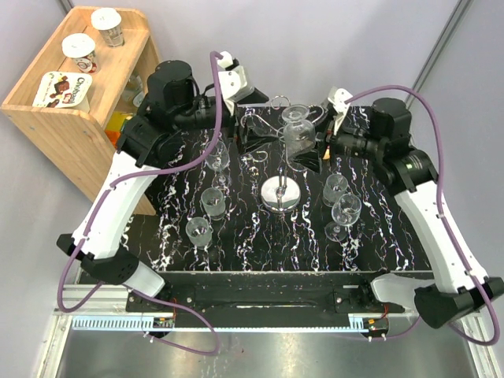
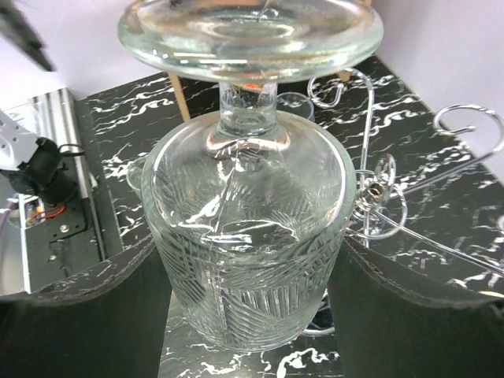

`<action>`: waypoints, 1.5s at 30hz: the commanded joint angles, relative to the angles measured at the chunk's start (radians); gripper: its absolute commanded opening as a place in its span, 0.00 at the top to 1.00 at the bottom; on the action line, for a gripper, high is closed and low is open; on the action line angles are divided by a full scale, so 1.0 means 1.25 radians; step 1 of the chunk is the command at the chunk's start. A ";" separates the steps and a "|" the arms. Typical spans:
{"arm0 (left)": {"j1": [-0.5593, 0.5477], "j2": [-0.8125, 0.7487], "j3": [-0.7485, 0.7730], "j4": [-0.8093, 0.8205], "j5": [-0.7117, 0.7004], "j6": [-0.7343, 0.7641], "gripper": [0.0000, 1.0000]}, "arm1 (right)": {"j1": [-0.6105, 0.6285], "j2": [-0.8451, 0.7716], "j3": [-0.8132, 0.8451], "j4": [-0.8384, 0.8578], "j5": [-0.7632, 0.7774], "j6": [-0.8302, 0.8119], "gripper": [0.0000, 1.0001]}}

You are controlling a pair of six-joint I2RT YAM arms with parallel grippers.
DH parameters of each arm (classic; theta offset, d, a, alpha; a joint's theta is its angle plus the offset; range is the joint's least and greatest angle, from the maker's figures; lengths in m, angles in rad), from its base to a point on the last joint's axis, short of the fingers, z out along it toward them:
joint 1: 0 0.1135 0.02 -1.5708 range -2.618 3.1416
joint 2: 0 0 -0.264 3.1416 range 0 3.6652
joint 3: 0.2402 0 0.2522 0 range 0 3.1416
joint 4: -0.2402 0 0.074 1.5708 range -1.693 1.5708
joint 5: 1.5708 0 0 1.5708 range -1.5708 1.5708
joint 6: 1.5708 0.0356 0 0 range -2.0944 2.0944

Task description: Place the wine glass upside down on the wine glass rack

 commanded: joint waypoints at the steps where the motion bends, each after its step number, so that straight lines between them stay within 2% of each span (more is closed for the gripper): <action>1: 0.005 -0.060 -0.049 0.029 -0.049 0.022 0.01 | -0.005 -0.086 0.008 0.022 0.072 -0.035 1.00; 7: 0.003 -0.094 -0.099 0.054 -0.065 0.007 0.01 | -0.016 -0.151 -0.065 0.045 0.174 -0.050 1.00; 14: 0.011 -0.129 -0.172 0.054 -0.080 0.037 0.01 | -0.041 -0.187 -0.089 0.060 0.289 -0.054 1.00; 23: 0.014 -0.149 -0.223 0.064 -0.089 0.049 0.01 | -0.071 -0.204 -0.119 0.086 0.350 -0.058 1.00; 29: 0.016 -0.156 -0.236 0.067 -0.098 0.050 0.01 | -0.102 -0.253 -0.165 0.086 0.340 -0.040 1.00; 38: 0.016 -0.159 -0.268 0.097 -0.101 0.035 0.01 | -0.108 -0.304 -0.256 0.056 0.191 -0.061 1.00; 45: 0.016 -0.161 -0.265 0.113 -0.086 0.020 0.01 | -0.108 -0.328 -0.349 0.100 0.136 -0.073 1.00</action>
